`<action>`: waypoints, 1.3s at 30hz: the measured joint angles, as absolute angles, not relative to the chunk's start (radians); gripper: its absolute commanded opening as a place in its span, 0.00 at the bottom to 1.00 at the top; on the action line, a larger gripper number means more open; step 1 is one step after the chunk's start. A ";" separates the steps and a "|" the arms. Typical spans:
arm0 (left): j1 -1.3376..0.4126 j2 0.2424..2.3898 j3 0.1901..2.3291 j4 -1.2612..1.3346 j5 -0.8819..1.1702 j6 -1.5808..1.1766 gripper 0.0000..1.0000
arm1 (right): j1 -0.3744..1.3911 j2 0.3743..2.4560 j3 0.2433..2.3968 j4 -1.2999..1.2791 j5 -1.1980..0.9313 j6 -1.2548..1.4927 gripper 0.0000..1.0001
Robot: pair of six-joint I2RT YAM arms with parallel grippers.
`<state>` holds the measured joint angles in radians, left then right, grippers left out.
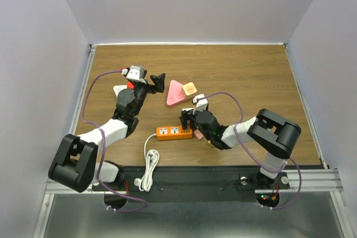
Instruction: Insert the plug
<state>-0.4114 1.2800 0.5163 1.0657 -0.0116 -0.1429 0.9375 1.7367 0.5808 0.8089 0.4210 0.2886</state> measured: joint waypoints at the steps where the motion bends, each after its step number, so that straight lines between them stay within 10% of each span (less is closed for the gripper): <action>1: -0.411 1.280 0.516 1.066 -0.012 -0.143 0.97 | 0.937 1.743 0.586 0.805 0.437 0.289 0.66; 6: -0.411 1.280 0.516 1.066 -0.011 -0.151 0.97 | 0.937 1.755 0.614 0.800 0.501 0.277 0.07; 8: -0.411 1.280 0.503 1.072 -0.004 -0.164 0.97 | 0.937 1.755 0.615 0.797 0.518 0.256 0.00; 39: -0.490 1.256 0.309 1.229 0.563 -0.452 0.93 | 0.937 1.249 0.278 1.011 -0.047 -0.371 0.00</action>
<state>-0.4904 1.2556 0.3088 1.2289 0.5632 -0.4522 0.9375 1.2488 0.2779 1.0107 -0.0467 -0.3714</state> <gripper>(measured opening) 0.931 0.709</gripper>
